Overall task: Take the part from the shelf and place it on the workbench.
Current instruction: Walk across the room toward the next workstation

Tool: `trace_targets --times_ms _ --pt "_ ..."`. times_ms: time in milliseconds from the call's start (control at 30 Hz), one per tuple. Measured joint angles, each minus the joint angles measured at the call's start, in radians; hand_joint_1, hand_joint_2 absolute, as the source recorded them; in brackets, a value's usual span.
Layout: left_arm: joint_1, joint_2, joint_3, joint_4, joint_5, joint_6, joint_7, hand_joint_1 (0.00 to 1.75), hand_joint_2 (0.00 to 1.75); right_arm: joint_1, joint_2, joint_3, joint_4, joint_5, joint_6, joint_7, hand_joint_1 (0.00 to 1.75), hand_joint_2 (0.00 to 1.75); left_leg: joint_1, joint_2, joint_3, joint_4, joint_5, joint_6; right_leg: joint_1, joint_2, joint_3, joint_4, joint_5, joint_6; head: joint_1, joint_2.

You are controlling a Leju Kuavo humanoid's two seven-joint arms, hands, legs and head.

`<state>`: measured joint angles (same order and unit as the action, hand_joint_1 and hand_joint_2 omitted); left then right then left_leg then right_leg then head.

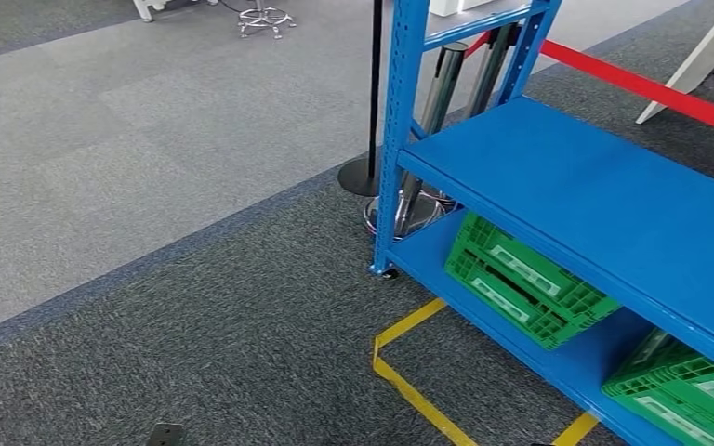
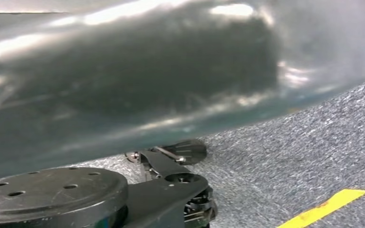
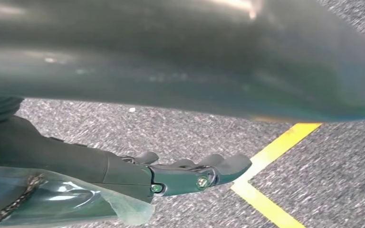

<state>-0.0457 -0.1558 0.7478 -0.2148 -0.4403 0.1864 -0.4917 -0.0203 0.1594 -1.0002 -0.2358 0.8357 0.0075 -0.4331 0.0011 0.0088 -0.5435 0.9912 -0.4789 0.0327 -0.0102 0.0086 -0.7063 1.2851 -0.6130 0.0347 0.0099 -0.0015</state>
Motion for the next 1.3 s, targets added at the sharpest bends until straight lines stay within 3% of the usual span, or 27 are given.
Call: trace_targets --times_ms 33,100,167,267,333,367,433,467,500,533,567,633,667,700,767,833,867,933,967,1000,1033,1067,1100,1167,1233,1300 --pt "0.0 0.0 0.001 0.0 0.0 0.0 0.0 0.0 0.0 0.001 -0.001 0.0 0.0 0.001 0.0 0.0 0.0 0.0 0.002 0.001 0.003 0.0 -0.003 -0.003 -0.003 -0.002 0.01 -0.025 0.026 0.004 0.0 0.0" --pt "0.0 0.0 0.002 0.0 -0.001 0.0 0.0 0.0 0.0 0.002 -0.003 0.0 0.0 0.004 0.001 0.0 0.0 0.0 0.004 0.002 0.012 0.002 -0.01 -0.013 -0.011 -0.011 0.071 -0.149 0.094 0.012 0.0 0.0" --pt "0.0 0.001 0.005 0.0 -0.002 -0.001 0.0 0.0 0.0 -0.001 -0.004 0.0 0.0 0.007 0.002 0.0 0.0 0.0 0.002 0.003 0.016 0.009 -0.02 -0.026 -0.012 -0.016 0.126 -0.247 0.12 0.008 0.001 0.0" --pt "-0.001 0.002 0.008 0.0 -0.003 0.0 -0.001 0.0 0.0 -0.002 -0.004 0.0 0.001 0.008 0.003 0.0 0.0 0.0 0.001 0.005 0.017 0.015 -0.027 -0.037 -0.008 -0.012 0.138 -0.263 0.112 -0.014 -0.001 0.0" --pt "-0.002 0.002 0.008 0.0 -0.004 0.001 -0.001 0.0 0.0 -0.001 -0.004 0.0 0.001 0.008 0.004 -0.001 0.0 0.0 0.004 0.004 0.008 0.045 -0.048 -0.044 -0.008 -0.01 0.144 -0.264 0.109 -0.026 -0.003 0.0" --pt "-0.002 0.002 0.009 0.0 -0.006 0.002 -0.001 0.0 0.0 -0.001 -0.004 -0.001 0.001 0.009 0.005 -0.001 0.0 0.0 0.006 0.002 -0.011 0.09 -0.072 -0.048 -0.008 -0.009 0.149 -0.264 0.107 -0.032 -0.005 0.0" --pt "-0.002 0.002 0.009 0.0 -0.01 0.003 -0.001 0.0 0.0 -0.002 -0.004 0.0 0.001 0.01 0.007 0.0 0.0 0.0 0.006 0.001 -0.08 0.226 -0.125 -0.051 -0.005 -0.002 0.155 -0.264 0.101 -0.041 -0.007 0.0" --pt "-0.001 0.002 0.009 0.0 -0.011 0.004 0.0 0.0 0.0 -0.002 -0.004 0.0 0.001 0.01 0.007 0.0 0.0 0.0 0.006 0.0 -0.113 0.284 -0.139 -0.05 -0.003 0.003 0.159 -0.264 0.099 -0.044 -0.007 0.0" --pt "0.001 0.002 0.01 0.0 -0.012 0.005 0.001 0.0 0.0 -0.002 -0.004 0.0 0.001 0.011 0.008 0.001 0.0 0.0 0.005 -0.001 -0.134 0.312 -0.134 -0.047 -0.001 0.011 0.162 -0.264 0.096 -0.045 -0.007 0.0" --pt "0.001 0.002 0.01 0.0 -0.014 0.006 0.002 0.0 0.0 -0.002 -0.004 0.0 0.001 0.011 0.008 0.002 0.0 0.0 0.004 -0.003 -0.138 0.302 -0.109 -0.041 0.0 0.019 0.167 -0.264 0.094 -0.046 -0.007 0.0" --pt "0.002 0.002 0.01 0.0 -0.015 0.007 0.002 0.0 0.0 -0.003 -0.004 0.0 0.001 0.012 0.008 0.002 0.0 0.0 0.001 -0.01 -0.125 0.256 -0.068 -0.034 0.001 0.029 0.171 -0.264 0.091 -0.046 -0.007 0.0" --pt "0.004 0.005 0.015 0.0 -0.019 0.009 0.003 0.0 0.0 -0.005 -0.003 -0.001 0.002 0.015 0.008 0.002 0.0 0.0 -0.004 -0.048 -0.08 0.128 0.008 -0.016 0.001 0.051 0.177 -0.265 0.086 -0.044 -0.006 0.0" --pt "0.005 0.006 0.018 0.0 -0.02 0.01 0.004 0.0 0.0 -0.006 -0.002 -0.001 0.002 0.017 0.009 0.002 0.0 0.0 -0.007 -0.065 -0.061 0.08 0.024 -0.009 0.0 0.063 0.176 -0.265 0.085 -0.041 -0.007 0.0" --pt "0.005 0.008 0.021 0.0 -0.021 0.01 0.004 0.0 0.0 -0.007 -0.002 -0.001 0.002 0.018 0.009 0.002 0.0 0.0 -0.008 -0.074 -0.049 0.053 0.024 -0.004 -0.002 0.073 0.173 -0.265 0.084 -0.037 -0.008 0.0" --pt "0.002 0.008 0.024 0.0 -0.023 0.011 0.006 0.0 0.0 -0.005 -0.001 -0.001 0.003 0.02 0.009 0.002 0.0 0.0 -0.009 -0.064 -0.037 0.032 0.012 0.0 -0.004 0.089 0.167 -0.271 0.084 -0.026 -0.01 0.0" --pt "-0.001 0.008 0.025 0.0 -0.024 0.011 0.006 0.0 0.0 -0.002 -0.001 -0.001 0.003 0.022 0.009 0.002 0.0 0.0 -0.005 -0.045 -0.02 0.005 0.014 -0.001 -0.003 0.072 0.158 -0.26 0.073 -0.017 -0.007 0.0" --pt "-0.001 0.008 0.026 0.0 -0.024 0.011 0.006 0.0 0.0 -0.003 -0.002 -0.001 0.003 0.022 0.009 0.002 0.0 0.0 -0.002 -0.034 -0.01 -0.009 0.015 -0.001 -0.001 0.052 0.141 -0.229 0.054 -0.013 -0.006 0.0" --pt "0.0 0.007 0.027 0.0 -0.025 0.011 0.006 0.0 0.0 -0.008 -0.002 -0.001 0.003 0.023 0.009 0.002 0.0 0.0 -0.001 -0.01 0.004 -0.019 0.011 0.001 -0.001 0.013 0.077 -0.115 0.001 -0.005 -0.003 0.0" --pt "0.001 0.007 0.027 0.0 -0.025 0.011 0.006 0.0 0.0 -0.008 -0.002 0.0 0.003 0.023 0.009 0.002 0.0 0.0 -0.002 0.003 0.008 -0.019 0.007 0.001 -0.002 0.005 0.041 -0.057 -0.017 -0.001 -0.003 0.0" --pt "0.001 0.006 0.028 0.0 -0.026 0.011 0.006 0.0 0.0 -0.007 -0.002 0.0 0.003 0.023 0.008 0.002 0.0 0.0 -0.001 0.014 0.014 -0.018 0.001 0.001 -0.003 0.001 0.018 -0.024 -0.018 0.004 -0.003 0.0" --pt "0.001 0.006 0.028 0.0 -0.026 0.011 0.006 0.0 0.0 -0.005 -0.002 -0.001 0.003 0.023 0.008 0.002 0.0 0.0 -0.001 0.025 0.021 -0.018 -0.005 -0.001 -0.004 -0.004 0.011 -0.025 0.001 0.008 -0.003 0.0" --pt "0.001 0.006 0.028 0.0 -0.027 0.011 0.006 0.0 0.0 -0.002 -0.003 -0.001 0.003 0.023 0.008 0.002 0.0 0.0 0.0 0.034 0.029 -0.018 -0.012 -0.004 -0.006 -0.012 0.024 -0.064 0.037 0.012 -0.003 0.0" --pt "0.001 0.005 0.028 0.0 -0.029 0.01 0.006 0.0 0.0 -0.001 -0.004 -0.001 0.003 0.023 0.008 0.002 0.0 0.0 0.001 0.044 0.039 -0.016 -0.02 -0.008 -0.008 -0.03 0.051 -0.127 0.081 0.014 -0.003 0.0" --pt "0.001 0.006 0.03 0.0 -0.031 0.009 0.006 0.0 0.0 -0.004 -0.005 -0.001 0.003 0.024 0.008 0.002 0.0 0.0 -0.003 0.061 0.052 -0.008 -0.039 -0.02 -0.004 -0.072 0.105 -0.233 0.13 0.009 -0.002 0.0" --pt "0.0 0.007 0.033 0.0 -0.031 0.008 0.005 0.0 0.0 -0.007 -0.005 -0.001 0.003 0.026 0.008 0.002 0.0 0.0 -0.009 0.079 0.059 -0.002 -0.051 -0.029 0.001 -0.08 0.121 -0.261 0.129 -0.006 -0.003 0.0" --pt "-0.003 0.007 0.033 0.0 -0.03 0.007 0.003 0.0 0.0 -0.006 -0.005 -0.001 0.003 0.027 0.007 0.002 0.0 0.0 -0.007 0.089 0.067 0.0 -0.061 -0.037 -0.001 -0.057 0.123 -0.262 0.127 -0.021 -0.004 0.0"
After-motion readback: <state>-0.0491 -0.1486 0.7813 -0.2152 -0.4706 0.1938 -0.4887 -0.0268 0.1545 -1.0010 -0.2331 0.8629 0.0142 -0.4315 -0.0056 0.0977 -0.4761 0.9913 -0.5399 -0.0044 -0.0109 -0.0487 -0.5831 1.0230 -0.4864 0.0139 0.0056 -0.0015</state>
